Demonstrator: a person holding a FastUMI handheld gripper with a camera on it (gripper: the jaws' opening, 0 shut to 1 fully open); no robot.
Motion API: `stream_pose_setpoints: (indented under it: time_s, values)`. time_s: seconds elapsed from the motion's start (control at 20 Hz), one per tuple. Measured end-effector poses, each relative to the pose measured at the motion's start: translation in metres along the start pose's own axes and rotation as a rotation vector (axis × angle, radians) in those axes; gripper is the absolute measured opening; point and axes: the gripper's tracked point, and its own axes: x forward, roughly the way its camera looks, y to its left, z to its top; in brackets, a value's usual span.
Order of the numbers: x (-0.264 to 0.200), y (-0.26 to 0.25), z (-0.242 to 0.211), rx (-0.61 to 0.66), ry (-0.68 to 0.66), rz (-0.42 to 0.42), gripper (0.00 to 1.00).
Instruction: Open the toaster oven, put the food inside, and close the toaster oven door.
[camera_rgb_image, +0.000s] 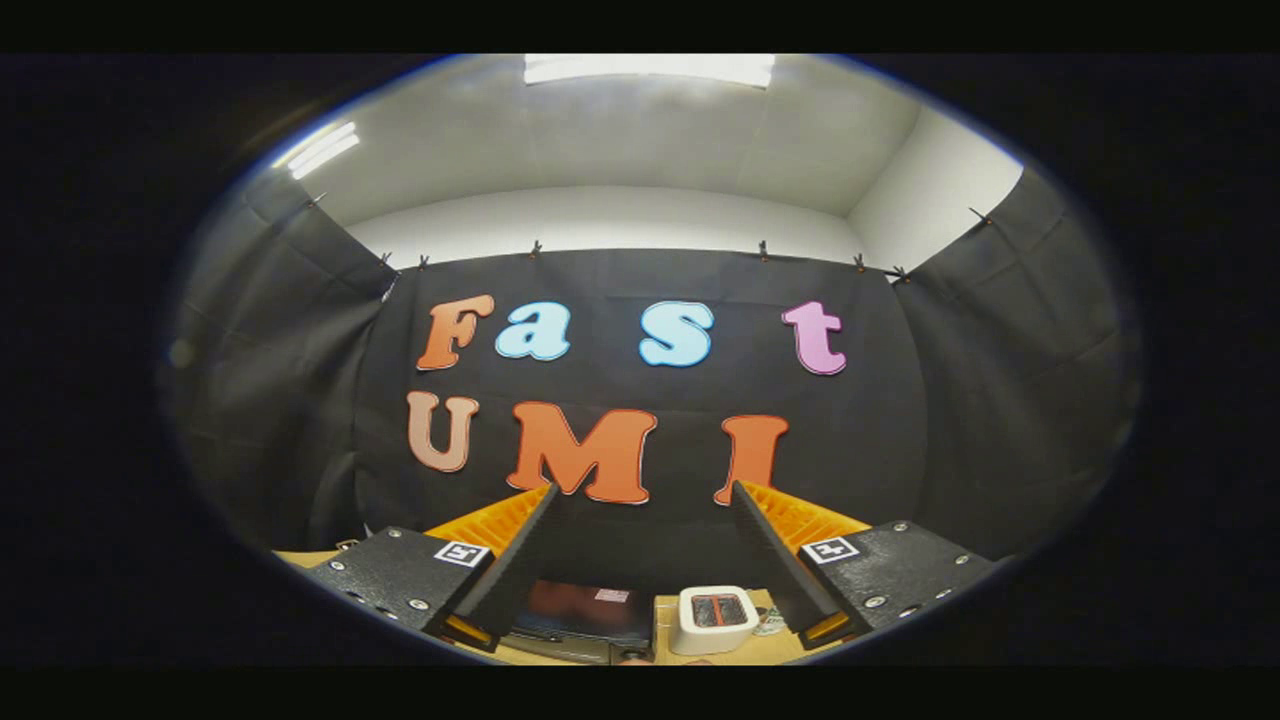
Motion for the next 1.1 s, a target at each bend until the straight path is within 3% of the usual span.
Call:
stream_pose_setpoints:
  time_s: [0.5,1.1]
  values:
    - [-0.004,0.005,-0.022,-0.038,0.049,0.036,0.98]
    - [-0.002,0.031,-0.122,-0.032,0.273,0.091,0.98]
